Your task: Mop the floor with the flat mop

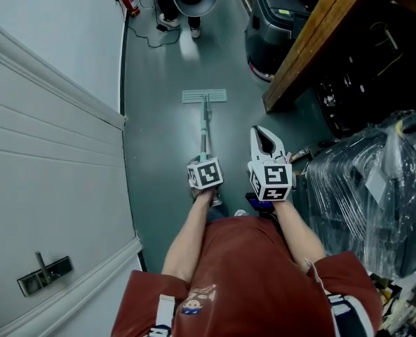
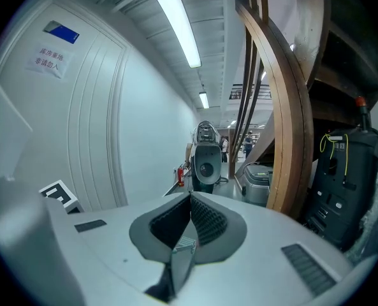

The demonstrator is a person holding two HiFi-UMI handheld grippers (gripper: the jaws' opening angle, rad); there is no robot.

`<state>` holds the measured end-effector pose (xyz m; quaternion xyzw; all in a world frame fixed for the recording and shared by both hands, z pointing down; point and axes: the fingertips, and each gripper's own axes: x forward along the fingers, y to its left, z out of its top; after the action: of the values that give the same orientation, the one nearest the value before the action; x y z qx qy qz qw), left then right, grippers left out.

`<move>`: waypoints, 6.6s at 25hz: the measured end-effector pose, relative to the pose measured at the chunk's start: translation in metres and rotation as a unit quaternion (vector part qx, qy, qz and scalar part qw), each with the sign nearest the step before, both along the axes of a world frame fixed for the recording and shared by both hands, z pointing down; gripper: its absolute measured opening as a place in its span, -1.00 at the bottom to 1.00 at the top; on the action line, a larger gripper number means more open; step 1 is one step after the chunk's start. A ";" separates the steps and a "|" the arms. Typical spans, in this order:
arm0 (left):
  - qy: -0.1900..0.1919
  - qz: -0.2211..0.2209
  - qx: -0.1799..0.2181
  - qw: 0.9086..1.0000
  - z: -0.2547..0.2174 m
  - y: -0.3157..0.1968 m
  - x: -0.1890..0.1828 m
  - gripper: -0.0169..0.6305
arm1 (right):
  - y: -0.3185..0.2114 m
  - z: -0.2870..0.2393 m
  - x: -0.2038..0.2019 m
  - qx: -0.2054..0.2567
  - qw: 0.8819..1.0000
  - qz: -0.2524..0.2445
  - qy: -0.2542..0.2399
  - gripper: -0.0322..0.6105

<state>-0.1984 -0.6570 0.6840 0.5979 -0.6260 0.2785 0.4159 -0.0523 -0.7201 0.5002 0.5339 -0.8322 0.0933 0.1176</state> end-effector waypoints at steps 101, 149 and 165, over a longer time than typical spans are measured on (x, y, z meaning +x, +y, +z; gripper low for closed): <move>-0.061 -0.061 -0.020 0.996 -0.021 0.751 0.293 -0.56 | 0.706 -0.002 0.312 -0.007 0.996 -0.051 -0.072 -0.84; -0.014 -0.046 -0.011 0.999 -0.015 1.060 0.310 -0.56 | 1.009 -0.004 0.288 -0.007 0.997 -0.071 -0.026 -0.84; -0.038 -0.063 -0.029 0.997 -0.027 1.147 0.394 -0.56 | 1.083 0.005 0.387 -0.012 0.995 -0.072 -0.070 -0.84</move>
<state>0.1951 0.4900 0.6570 0.5338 -0.6699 0.2922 0.4253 0.3351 0.3624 0.5050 0.4630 -0.8736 0.1315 0.0717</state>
